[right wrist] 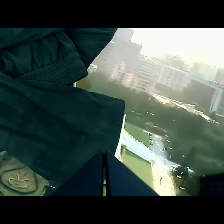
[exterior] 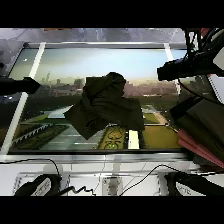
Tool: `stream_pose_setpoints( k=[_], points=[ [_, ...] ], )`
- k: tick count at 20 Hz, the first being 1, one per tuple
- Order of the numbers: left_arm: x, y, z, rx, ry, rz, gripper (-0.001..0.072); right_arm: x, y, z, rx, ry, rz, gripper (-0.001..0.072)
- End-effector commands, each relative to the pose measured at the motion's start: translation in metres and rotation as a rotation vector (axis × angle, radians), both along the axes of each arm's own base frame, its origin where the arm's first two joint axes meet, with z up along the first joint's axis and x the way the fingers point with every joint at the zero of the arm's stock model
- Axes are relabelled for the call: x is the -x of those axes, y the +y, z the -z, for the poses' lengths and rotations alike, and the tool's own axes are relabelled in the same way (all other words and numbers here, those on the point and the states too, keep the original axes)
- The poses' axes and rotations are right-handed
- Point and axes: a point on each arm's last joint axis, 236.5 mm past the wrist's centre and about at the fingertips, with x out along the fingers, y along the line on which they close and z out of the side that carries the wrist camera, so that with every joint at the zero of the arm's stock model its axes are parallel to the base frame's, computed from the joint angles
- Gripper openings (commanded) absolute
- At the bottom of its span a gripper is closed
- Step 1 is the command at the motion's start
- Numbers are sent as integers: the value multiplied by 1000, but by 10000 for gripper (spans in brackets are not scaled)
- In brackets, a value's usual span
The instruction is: Fold the clothes and pants, and hang the long-sleeved shirts on hangers.
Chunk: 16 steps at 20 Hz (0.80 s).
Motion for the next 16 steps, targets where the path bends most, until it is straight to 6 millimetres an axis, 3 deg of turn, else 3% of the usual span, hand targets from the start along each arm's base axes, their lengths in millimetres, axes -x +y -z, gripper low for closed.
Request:
stream_pose_setpoints(
  k=[1,16],
  points=[
    [0,1,0,-1,-1,-1,705,0,0,0,0,1,-1,32],
    [0,0,0,0,-1,-1,705,-6,4,-6,-21,-37,-1,32]
  ],
)
